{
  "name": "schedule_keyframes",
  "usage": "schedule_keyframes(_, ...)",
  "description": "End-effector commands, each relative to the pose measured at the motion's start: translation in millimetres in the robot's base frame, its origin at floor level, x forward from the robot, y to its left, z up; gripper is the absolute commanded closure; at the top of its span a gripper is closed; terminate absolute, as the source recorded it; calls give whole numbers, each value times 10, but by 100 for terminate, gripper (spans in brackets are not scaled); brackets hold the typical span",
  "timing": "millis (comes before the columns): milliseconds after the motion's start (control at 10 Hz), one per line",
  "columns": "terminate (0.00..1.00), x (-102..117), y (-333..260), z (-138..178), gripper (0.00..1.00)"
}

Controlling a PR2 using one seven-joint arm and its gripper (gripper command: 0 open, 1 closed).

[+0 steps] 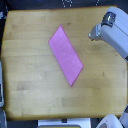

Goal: Folding a cloth

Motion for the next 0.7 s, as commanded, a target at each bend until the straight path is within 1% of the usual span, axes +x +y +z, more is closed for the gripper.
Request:
schedule_keyframes(0, 0, -29, 45, -28, 0)
schedule_keyframes(200, 0, -7, 208, -134, 0)
schedule_keyframes(400, 0, -212, 376, -279, 0)
schedule_keyframes(600, 0, -411, 471, -348, 0)
